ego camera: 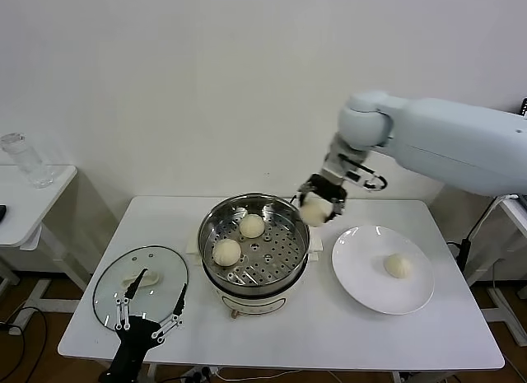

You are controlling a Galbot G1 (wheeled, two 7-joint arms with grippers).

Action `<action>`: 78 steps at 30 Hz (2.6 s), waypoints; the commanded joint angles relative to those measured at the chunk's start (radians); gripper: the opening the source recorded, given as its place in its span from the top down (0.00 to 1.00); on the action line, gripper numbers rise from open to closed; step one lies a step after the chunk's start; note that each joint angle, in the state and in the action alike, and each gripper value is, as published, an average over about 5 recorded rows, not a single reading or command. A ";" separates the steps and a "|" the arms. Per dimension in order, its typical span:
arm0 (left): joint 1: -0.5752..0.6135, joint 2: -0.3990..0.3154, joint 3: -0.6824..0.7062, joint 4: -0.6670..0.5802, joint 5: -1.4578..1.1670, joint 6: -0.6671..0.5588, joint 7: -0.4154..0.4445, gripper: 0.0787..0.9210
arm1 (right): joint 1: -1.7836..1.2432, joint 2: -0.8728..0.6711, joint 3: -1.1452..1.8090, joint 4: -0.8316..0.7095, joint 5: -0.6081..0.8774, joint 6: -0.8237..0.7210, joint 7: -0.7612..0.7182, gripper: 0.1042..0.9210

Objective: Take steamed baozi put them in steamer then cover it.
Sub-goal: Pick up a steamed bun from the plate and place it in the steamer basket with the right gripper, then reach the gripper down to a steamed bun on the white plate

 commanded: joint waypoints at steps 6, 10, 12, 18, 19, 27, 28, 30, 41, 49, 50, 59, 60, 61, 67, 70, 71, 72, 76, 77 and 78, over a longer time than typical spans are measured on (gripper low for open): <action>0.003 -0.004 -0.007 -0.004 0.001 -0.008 -0.001 0.12 | -0.082 0.222 -0.014 0.089 -0.204 0.153 0.036 0.26; 0.001 -0.006 -0.009 0.000 0.001 -0.016 -0.004 0.12 | -0.126 0.235 -0.014 0.084 -0.250 0.175 0.039 0.26; -0.001 -0.006 -0.009 0.002 0.000 -0.017 -0.006 0.12 | -0.148 0.242 -0.013 0.081 -0.267 0.182 0.041 0.26; -0.005 -0.007 -0.010 0.000 -0.002 -0.017 -0.008 0.12 | -0.197 0.260 -0.009 0.060 -0.305 0.197 0.042 0.26; -0.005 -0.007 -0.010 0.000 -0.002 -0.017 -0.008 0.12 | -0.201 0.261 -0.010 0.058 -0.306 0.197 0.041 0.26; -0.004 -0.007 -0.012 0.000 -0.004 -0.022 -0.010 0.12 | -0.227 0.265 -0.017 0.055 -0.315 0.192 0.034 0.25; -0.004 -0.007 -0.011 -0.001 -0.004 -0.021 -0.010 0.12 | -0.229 0.266 -0.017 0.053 -0.317 0.193 0.032 0.25; -0.005 -0.007 -0.011 -0.001 -0.004 -0.021 -0.010 0.12 | -0.233 0.267 -0.017 0.052 -0.322 0.193 0.030 0.24; -0.010 -0.008 -0.009 0.004 -0.007 -0.021 -0.011 0.12 | -0.219 0.213 0.051 0.056 -0.344 0.189 0.033 0.13; -0.019 -0.011 -0.006 0.008 -0.007 -0.018 -0.010 0.12 | -0.178 -0.015 0.211 0.061 -0.179 0.034 0.001 0.12; -0.020 -0.011 -0.006 0.009 -0.007 -0.019 -0.010 0.12 | -0.170 -0.054 0.216 0.051 -0.131 -0.015 0.002 0.12; -0.025 -0.007 0.015 0.008 -0.004 -0.014 -0.009 0.12 | -0.200 -0.276 0.236 -0.319 0.180 -0.289 0.019 0.12; -0.024 -0.005 0.014 0.007 -0.004 -0.014 -0.008 0.12 | -0.213 -0.290 0.228 -0.352 0.180 -0.291 0.016 0.12; -0.024 -0.004 0.013 0.006 -0.005 -0.014 -0.008 0.12 | -0.230 -0.306 0.221 -0.386 0.177 -0.292 0.013 0.12; -0.022 -0.001 0.006 0.006 -0.009 -0.017 -0.009 0.12 | -0.382 -0.381 0.234 -0.499 0.111 -0.277 0.012 0.12; -0.019 0.001 0.006 0.003 -0.009 -0.015 -0.009 0.12 | -0.467 -0.410 0.281 -0.529 0.045 -0.258 0.009 0.12; -0.018 0.002 0.006 0.002 -0.009 -0.014 -0.009 0.12 | -0.490 -0.416 0.296 -0.533 0.028 -0.254 0.008 0.12; -0.018 0.002 0.005 0.002 -0.008 -0.013 -0.009 0.12 | -0.511 -0.420 0.310 -0.536 0.011 -0.252 0.008 0.12; -0.015 0.003 0.003 0.001 -0.008 -0.010 -0.008 0.12 | -0.572 -0.418 0.335 -0.540 -0.035 -0.245 0.015 0.12; -0.014 0.002 0.002 0.001 -0.008 -0.010 -0.008 0.12 | -0.583 -0.415 0.338 -0.540 -0.039 -0.245 0.018 0.12; -0.013 0.001 0.002 0.002 -0.008 -0.011 -0.008 0.12 | -0.593 -0.411 0.341 -0.541 -0.041 -0.245 0.021 0.12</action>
